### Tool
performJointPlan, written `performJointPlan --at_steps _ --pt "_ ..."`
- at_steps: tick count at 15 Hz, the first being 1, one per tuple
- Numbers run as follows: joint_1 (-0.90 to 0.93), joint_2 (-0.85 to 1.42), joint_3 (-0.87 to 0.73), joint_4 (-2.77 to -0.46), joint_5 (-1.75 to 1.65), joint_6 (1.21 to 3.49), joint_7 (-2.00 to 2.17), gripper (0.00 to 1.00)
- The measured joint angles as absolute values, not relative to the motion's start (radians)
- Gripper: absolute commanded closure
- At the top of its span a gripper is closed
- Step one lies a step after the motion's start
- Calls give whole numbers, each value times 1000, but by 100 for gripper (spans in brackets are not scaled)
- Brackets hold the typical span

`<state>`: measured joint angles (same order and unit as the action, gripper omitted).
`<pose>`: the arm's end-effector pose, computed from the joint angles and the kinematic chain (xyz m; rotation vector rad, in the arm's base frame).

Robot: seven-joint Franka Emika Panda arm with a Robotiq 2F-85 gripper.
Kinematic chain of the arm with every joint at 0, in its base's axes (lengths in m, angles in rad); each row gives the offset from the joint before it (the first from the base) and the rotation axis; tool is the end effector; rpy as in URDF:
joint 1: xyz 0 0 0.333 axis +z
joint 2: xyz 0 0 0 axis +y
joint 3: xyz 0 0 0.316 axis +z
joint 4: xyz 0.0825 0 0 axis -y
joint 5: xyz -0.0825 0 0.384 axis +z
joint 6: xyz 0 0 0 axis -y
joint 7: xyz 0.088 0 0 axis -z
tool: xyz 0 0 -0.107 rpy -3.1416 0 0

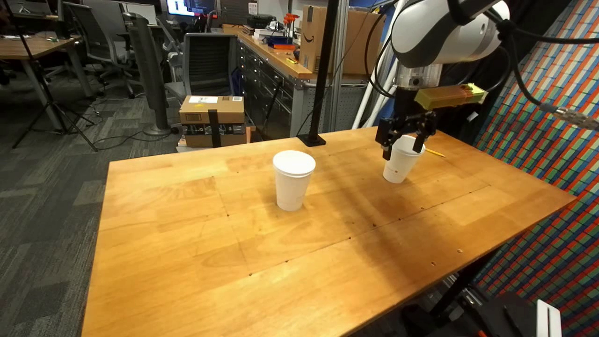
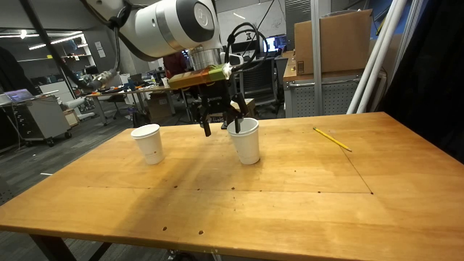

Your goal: Stack the cups

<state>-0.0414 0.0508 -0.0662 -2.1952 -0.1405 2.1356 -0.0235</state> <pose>0.5220 -0.0624 0.3531 3.0261 -0.0036 -0.1785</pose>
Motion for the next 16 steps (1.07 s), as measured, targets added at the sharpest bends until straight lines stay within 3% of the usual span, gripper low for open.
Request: performJointPlan --at_steps 16 --pt "-40 80 -48 -2154 -118 2188 -223 0"
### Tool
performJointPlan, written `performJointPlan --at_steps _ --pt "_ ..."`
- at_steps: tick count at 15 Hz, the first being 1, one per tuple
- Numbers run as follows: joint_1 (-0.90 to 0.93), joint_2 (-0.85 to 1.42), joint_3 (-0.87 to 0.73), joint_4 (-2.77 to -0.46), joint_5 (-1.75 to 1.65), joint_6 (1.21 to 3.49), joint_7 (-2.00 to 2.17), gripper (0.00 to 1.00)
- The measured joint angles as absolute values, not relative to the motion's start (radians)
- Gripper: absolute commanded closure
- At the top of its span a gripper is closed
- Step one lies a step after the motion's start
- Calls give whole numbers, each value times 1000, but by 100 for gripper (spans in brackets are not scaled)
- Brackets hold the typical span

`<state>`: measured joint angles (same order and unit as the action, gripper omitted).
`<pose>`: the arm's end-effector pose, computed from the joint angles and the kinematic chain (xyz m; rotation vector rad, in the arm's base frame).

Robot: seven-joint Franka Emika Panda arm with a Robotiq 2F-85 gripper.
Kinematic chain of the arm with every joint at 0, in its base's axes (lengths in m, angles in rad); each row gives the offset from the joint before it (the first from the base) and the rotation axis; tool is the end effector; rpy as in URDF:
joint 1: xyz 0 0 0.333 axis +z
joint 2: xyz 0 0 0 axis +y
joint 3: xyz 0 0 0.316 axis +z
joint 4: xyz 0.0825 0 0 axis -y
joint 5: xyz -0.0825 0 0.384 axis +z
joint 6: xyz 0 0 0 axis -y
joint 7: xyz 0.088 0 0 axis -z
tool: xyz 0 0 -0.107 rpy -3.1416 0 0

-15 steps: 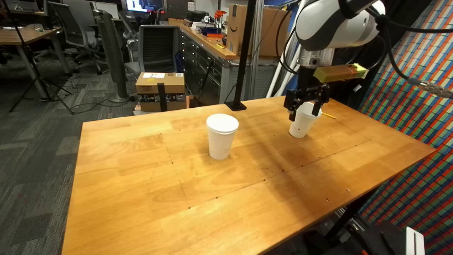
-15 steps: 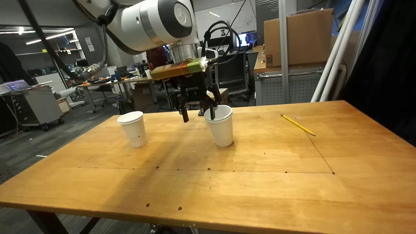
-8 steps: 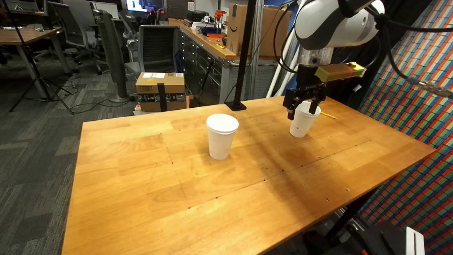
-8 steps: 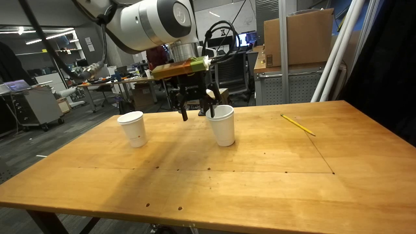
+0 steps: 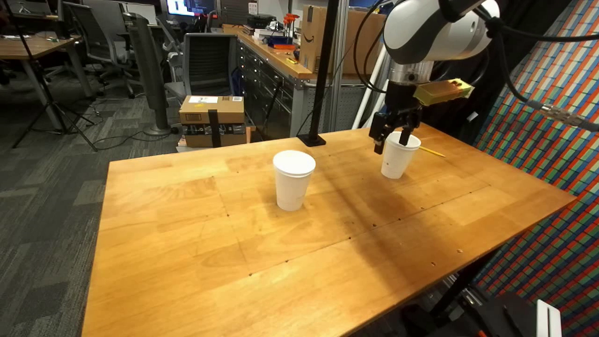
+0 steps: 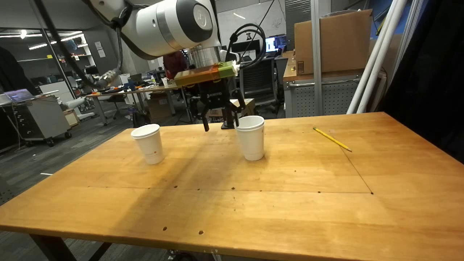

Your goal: Stack the cups

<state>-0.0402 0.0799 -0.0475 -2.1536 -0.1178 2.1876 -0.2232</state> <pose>0.5416 -0.0517 0.3595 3.0340 0.3136 -0.0924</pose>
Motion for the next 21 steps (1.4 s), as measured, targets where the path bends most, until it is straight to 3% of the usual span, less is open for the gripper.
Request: performJointPlan --at_steps 18,20,21 --pt "-95 179 -48 -2084 -48 2161 -436 0" --pt "-95 179 -48 -2084 -48 2161 -435 7" --pt "-95 179 -47 -2084 -48 2161 -434 30"
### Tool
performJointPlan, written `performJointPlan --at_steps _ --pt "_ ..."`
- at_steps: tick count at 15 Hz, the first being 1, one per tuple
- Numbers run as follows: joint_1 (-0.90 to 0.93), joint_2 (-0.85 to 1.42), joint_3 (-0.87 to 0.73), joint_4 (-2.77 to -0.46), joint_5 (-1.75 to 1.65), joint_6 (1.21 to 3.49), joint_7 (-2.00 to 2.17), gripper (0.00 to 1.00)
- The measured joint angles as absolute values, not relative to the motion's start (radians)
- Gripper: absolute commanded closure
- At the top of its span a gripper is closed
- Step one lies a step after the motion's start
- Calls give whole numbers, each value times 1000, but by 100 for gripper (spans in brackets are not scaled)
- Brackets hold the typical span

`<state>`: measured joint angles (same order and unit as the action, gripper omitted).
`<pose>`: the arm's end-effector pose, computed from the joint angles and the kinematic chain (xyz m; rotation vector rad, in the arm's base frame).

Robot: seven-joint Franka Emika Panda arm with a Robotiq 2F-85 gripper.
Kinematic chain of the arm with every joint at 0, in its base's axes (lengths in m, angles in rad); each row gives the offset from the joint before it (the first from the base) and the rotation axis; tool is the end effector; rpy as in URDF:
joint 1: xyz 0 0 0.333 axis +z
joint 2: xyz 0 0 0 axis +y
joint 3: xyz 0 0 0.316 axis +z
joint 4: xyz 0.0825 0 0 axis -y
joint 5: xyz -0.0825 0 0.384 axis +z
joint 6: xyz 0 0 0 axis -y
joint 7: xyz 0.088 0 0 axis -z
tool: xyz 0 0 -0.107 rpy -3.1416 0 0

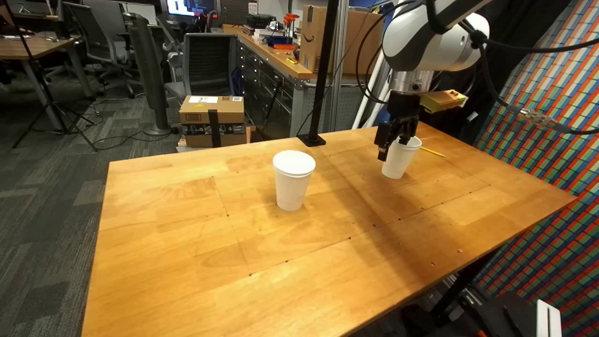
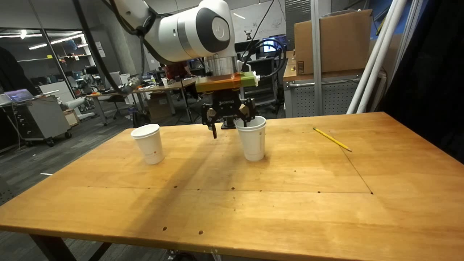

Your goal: Stack the cups

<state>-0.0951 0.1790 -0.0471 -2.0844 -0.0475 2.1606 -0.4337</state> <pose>0.5563 -0.0811 0.3322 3.0814 0.4977 -0.1745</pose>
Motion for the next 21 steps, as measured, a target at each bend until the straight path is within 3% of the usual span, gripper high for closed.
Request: performJointPlan --at_steps 1,9,21 --pt "-95 178 -46 -2084 -48 2161 -432 31" --pt "-86 147 -35 -2086 -48 2161 -369 98" --pt "-89 100 -43 -2107 -47 2139 -296 100"
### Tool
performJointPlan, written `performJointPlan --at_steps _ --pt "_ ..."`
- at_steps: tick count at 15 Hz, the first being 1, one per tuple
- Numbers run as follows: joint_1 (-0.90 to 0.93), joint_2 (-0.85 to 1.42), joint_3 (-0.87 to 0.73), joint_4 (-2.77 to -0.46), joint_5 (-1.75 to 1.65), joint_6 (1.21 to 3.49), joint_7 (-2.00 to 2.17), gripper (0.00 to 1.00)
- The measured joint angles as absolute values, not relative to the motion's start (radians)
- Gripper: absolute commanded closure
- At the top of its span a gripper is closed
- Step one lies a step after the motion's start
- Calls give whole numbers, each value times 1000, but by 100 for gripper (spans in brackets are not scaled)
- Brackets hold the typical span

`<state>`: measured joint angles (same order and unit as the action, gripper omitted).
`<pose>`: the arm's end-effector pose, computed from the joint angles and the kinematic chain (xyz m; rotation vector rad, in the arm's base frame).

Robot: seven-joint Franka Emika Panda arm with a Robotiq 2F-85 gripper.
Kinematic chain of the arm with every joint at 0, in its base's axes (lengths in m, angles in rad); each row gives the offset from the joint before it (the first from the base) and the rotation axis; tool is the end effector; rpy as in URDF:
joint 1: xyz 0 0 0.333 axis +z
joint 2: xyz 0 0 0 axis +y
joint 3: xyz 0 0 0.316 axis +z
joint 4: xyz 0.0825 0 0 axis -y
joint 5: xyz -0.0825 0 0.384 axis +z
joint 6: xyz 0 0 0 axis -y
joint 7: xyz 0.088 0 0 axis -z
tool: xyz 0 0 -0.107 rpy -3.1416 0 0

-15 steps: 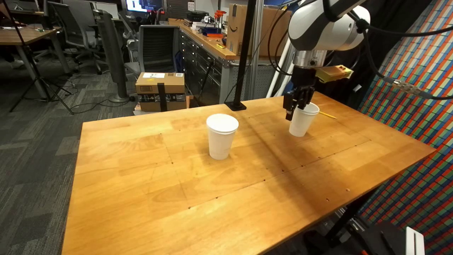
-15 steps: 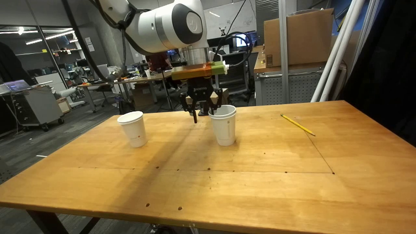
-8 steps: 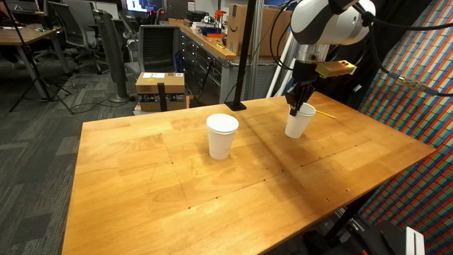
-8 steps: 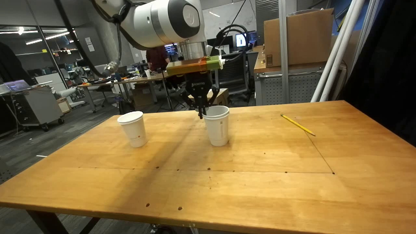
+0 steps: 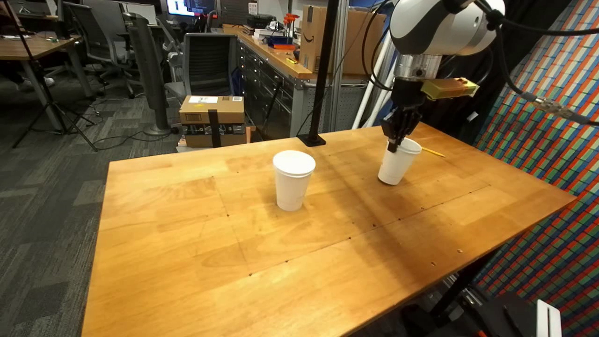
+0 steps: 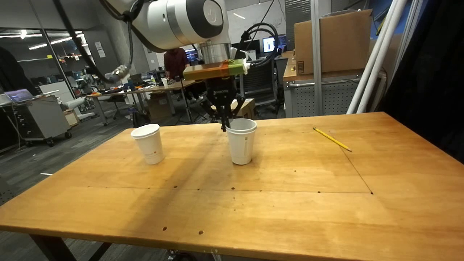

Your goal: Stack the cups

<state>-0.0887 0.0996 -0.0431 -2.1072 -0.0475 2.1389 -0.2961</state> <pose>0.5470 -0.0743 0.3649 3.0971 0.2971 -0.1176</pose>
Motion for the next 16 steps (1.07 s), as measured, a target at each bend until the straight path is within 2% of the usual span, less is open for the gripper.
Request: performJointPlan --at_steps 16 --pt "25 -90 37 -2104 -47 2094 -248 100"
